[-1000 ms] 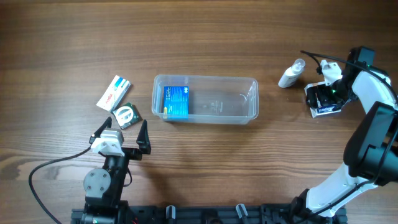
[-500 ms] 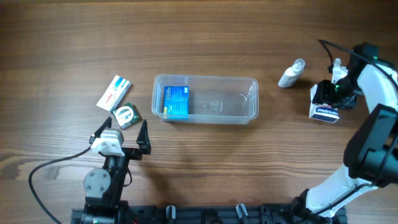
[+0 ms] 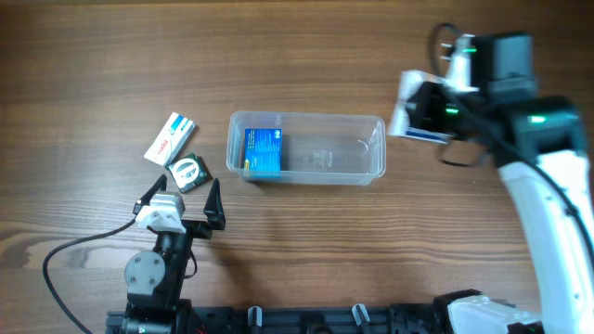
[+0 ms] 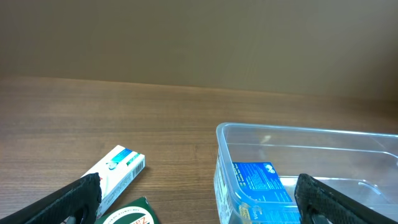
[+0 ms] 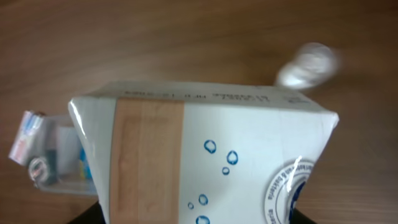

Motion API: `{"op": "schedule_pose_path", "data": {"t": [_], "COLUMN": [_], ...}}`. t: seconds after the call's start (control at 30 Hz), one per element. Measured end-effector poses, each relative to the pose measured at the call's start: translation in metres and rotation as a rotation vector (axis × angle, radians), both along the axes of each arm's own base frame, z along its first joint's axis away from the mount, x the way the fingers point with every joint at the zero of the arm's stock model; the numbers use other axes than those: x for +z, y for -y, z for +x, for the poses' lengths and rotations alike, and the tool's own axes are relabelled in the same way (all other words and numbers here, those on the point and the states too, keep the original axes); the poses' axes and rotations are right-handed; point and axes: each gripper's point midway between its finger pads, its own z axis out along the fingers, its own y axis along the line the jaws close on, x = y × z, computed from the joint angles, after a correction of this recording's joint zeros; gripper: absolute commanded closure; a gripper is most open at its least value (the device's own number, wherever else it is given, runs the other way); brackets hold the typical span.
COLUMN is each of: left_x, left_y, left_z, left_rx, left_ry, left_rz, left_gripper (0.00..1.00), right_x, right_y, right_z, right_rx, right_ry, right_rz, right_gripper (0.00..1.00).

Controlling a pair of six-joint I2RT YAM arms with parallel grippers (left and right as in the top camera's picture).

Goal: Pack container
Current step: 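Place the white plaster box into the container beside the blue box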

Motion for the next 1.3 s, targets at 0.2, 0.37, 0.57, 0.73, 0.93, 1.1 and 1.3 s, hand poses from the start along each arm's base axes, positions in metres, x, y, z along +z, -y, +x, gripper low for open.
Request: {"op": "schedule_pose_path", "data": {"t": [0.2,0.37,0.57,0.73,0.93,1.1,1.3], "left_x": [0.000,0.000,0.000,0.000,0.000,0.000,0.000], "left_y": [0.000,0.000,0.000,0.000,0.000,0.000,0.000], "left_z": [0.000,0.000,0.000,0.000,0.000,0.000,0.000], "left_rx": [0.000,0.000,0.000,0.000,0.000,0.000,0.000], "left_ry": [0.000,0.000,0.000,0.000,0.000,0.000,0.000], "left_rz": [0.000,0.000,0.000,0.000,0.000,0.000,0.000], "left_gripper": [0.00,0.00,0.00,0.00,0.00,0.00,0.00], "right_x": [-0.051,-0.143,-0.165,-0.180,-0.183,-0.183,-0.189], "right_y": [-0.150,-0.199,-0.176,-0.171,-0.171,-0.172,-0.172], "right_z": [0.004,-0.007,-0.003,0.000,0.003,0.004,-0.003], "right_rx": [0.222,0.280,0.220,0.202,0.188,0.190,0.196], "right_ry": [-0.051,-0.230,-0.257,-0.268,-0.263,-0.260,-0.287], "right_rz": [0.063,-0.025,-0.155,-0.203,-0.208,-0.203,-0.193], "right_gripper": [0.46,0.45,0.45,0.30,0.22,0.93,0.96]}}
